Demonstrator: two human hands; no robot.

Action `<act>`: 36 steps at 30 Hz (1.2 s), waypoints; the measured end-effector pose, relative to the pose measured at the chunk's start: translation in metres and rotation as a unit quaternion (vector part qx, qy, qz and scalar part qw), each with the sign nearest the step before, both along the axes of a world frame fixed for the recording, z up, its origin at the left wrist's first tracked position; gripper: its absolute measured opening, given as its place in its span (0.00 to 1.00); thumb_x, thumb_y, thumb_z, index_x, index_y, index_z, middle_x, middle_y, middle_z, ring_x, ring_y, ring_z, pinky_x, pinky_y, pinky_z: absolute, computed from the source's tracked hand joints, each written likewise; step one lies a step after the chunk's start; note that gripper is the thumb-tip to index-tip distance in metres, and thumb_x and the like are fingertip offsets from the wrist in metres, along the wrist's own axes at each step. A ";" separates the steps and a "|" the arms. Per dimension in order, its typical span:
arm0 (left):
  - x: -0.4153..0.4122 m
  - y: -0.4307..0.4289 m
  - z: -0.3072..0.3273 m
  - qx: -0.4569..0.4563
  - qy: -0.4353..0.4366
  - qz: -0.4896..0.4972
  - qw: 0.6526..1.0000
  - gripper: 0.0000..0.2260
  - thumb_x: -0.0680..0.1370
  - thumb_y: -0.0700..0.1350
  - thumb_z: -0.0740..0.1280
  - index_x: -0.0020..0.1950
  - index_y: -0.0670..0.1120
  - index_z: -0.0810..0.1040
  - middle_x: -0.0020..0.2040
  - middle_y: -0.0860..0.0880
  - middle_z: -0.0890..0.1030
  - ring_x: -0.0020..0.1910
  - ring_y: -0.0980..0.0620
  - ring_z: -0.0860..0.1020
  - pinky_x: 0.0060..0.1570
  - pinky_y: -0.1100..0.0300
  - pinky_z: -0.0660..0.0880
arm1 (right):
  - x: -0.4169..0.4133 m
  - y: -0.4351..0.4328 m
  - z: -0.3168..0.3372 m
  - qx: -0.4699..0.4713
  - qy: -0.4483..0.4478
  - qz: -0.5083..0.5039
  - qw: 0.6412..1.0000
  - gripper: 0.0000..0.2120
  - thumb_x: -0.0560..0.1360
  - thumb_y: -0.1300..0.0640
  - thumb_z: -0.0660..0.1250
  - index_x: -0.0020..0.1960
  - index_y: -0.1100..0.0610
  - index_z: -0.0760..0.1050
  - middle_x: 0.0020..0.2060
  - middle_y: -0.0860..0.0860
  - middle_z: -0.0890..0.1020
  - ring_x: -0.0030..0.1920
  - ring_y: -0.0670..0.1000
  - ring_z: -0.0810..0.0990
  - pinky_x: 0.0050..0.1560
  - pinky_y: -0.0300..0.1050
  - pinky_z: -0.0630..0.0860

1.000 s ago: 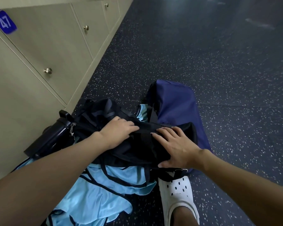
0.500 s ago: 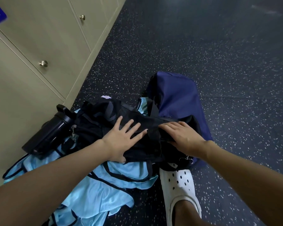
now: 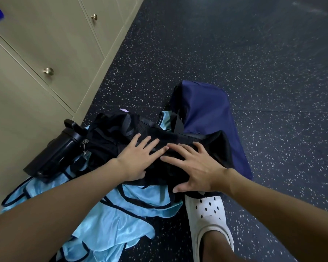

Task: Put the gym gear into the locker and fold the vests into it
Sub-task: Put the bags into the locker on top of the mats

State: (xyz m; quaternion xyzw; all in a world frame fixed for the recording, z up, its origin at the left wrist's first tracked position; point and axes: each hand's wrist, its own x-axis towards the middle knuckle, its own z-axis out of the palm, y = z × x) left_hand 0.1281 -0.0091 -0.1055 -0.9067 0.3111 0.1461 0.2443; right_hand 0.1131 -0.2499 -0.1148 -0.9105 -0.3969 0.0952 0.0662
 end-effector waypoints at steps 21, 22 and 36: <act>-0.011 0.011 -0.010 -0.007 -0.021 -0.039 0.999 0.54 0.72 0.69 0.64 0.79 0.46 0.32 0.80 0.36 0.44 0.80 0.36 0.45 0.77 0.40 0.41 | -0.001 0.010 -0.046 0.047 -0.041 -0.072 0.995 0.26 0.66 0.47 0.73 0.60 0.54 0.73 0.63 0.55 0.78 0.65 0.58 0.76 0.58 0.62 0.73; -0.011 0.010 -0.010 -0.004 -0.017 -0.035 0.999 0.55 0.71 0.71 0.63 0.79 0.46 0.32 0.80 0.36 0.44 0.80 0.36 0.45 0.77 0.40 0.41 | 0.000 0.008 -0.045 0.069 -0.035 -0.078 0.994 0.23 0.68 0.48 0.71 0.61 0.54 0.73 0.63 0.54 0.78 0.64 0.57 0.77 0.58 0.60 0.72; 0.016 -0.008 0.032 -0.165 -0.090 0.053 0.981 0.10 0.74 0.38 0.66 0.54 0.45 0.74 0.38 0.52 0.81 0.39 0.47 0.77 0.51 0.60 0.58 | 0.021 -0.004 -0.005 0.177 0.067 -0.182 0.965 0.27 0.74 0.54 0.70 0.70 0.51 0.65 0.54 0.55 0.82 0.55 0.59 0.79 0.53 0.49 0.72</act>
